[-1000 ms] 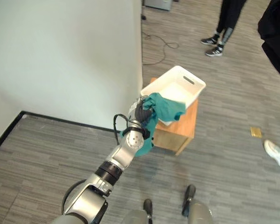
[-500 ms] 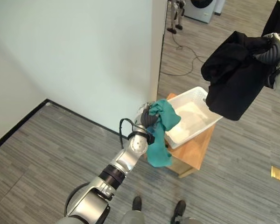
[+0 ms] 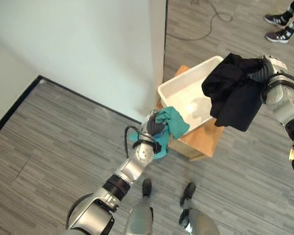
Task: Pick up bed clothes into laundry basket.
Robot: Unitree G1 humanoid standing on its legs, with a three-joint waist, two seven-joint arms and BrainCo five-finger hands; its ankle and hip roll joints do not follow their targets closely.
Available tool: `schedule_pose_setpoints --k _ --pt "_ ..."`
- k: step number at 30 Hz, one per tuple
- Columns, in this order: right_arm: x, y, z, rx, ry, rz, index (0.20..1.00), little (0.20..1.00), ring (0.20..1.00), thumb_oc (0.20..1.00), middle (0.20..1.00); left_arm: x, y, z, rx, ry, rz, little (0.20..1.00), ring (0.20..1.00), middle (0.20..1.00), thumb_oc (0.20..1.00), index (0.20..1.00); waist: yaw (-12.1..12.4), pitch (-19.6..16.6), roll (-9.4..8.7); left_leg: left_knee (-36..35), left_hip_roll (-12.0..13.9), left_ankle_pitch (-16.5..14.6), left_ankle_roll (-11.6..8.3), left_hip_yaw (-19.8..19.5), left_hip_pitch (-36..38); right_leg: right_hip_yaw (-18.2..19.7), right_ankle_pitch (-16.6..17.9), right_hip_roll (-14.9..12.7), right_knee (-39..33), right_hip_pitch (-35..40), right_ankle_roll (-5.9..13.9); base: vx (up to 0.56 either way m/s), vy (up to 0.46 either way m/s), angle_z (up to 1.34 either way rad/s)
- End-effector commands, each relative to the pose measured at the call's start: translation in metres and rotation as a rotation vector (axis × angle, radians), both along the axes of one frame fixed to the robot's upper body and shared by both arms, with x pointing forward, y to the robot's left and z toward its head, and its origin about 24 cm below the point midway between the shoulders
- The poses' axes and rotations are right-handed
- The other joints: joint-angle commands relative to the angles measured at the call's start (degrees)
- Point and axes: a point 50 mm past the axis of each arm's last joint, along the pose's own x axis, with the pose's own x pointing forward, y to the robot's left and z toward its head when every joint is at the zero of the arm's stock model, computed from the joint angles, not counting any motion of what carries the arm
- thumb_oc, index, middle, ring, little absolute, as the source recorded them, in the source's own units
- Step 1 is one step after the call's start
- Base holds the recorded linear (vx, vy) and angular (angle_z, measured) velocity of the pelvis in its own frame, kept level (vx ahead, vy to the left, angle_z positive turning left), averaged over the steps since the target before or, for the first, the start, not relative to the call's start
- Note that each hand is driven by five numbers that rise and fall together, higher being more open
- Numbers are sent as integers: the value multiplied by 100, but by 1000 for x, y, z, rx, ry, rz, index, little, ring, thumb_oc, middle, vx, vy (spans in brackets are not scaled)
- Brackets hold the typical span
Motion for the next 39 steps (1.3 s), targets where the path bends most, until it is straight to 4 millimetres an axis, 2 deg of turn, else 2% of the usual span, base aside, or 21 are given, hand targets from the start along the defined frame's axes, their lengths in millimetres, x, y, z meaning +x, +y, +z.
schedule_pose_setpoints --k 1,5,8,9,10,17,18,21,23,32,35,38,39 --pt "-6 -6 73 -87 -203 -46 200 200 200 200 200 -1 -30 42 -70 -173 -144 200 200 200 200 200 241 28 215 -307 446 81 -514 -275 -135 -186 -987 -145 89 581 675 -56 17 3" --pt "-9 -19 84 -104 -230 -133 200 200 200 200 200 -5 -28 38 -81 -167 -147 200 200 200 200 200 321 244 244 -307 468 156 -544 -249 -452 -180 -930 -179 89 283 704 -41 15 6" --pt "-15 -26 102 -107 -287 -182 200 200 200 200 200 -8 -26 32 -86 -151 -149 200 200 200 200 200 368 329 245 -307 478 199 -573 -244 -625 -203 -898 -204 89 124 740 -9 6 2" --pt "-15 -26 102 -107 -287 -181 200 200 200 200 200 -8 -26 32 -86 -151 -149 200 200 200 200 200 366 326 246 -307 478 199 -573 -244 -629 -203 -898 -204 89 119 740 0 0 0" --pt "-18 -26 113 -103 -330 -182 200 200 200 200 200 -9 -24 30 -90 -143 -146 200 200 200 200 200 383 370 230 -307 480 180 -585 -249 -657 -169 -905 -196 89 77 751 0 0 0" --pt "-27 -7 157 -126 -491 -138 200 200 200 200 200 -8 -22 27 -94 -132 -143 200 200 200 200 200 454 427 105 -307 445 157 -571 -317 -749 -199 -870 -212 89 31 793 17 3 1" --pt "-32 -5 169 -130 -534 -129 200 200 200 200 200 -8 -22 28 -92 -139 -148 200 200 200 200 200 492 436 61 -307 437 147 -567 -354 -760 -219 -860 -219 89 29 804 46 14 3" --pt "-36 -2 178 -125 -568 -109 200 200 200 200 200 -7 -24 29 -90 -140 -155 200 200 200 200 200 537 446 -7 -307 423 133 -569 -399 -782 -271 -856 -232 89 55 814 33 1 5" --pt "-35 5 181 -137 -571 -87 200 200 200 200 200 -5 -25 31 -89 -147 -158 200 200 200 200 200 578 476 -70 -307 410 124 -566 -451 -806 -297 -849 -235 89 72 820 39 -14 10" --pt "-32 18 182 -164 -581 -40 200 200 200 200 200 -2 -28 39 -82 -178 -163 200 200 200 200 200 667 608 -144 -307 378 116 -544 -499 -935 -326 -814 -263 89 -1 850 13 8 8" --pt "-26 39 172 -169 -575 36 200 200 200 200 200 -1 -26 43 -97 -196 -141 200 200 200 200 200 654 729 -164 -307 384 120 -535 -492 -1012 -275 -765 -277 89 -98 866 -13 38 1" --pt "-21 44 160 -110 -568 64 200 200 200 200 200 1 -28 46 -101 -202 -135 200 200 200 200 200 649 770 -179 -307 382 121 -524 -498 -1062 -241 -756 -280 89 -145 865 -10 34 -6" --pt "-14 48 141 -72 -538 90 200 200 200 200 200 2 -30 48 -113 -210 -129 200 200 200 200 200 641 813 -159 -307 364 121 -502 -515 -1099 -237 -754 -292 89 -164 863 0 22 -6"
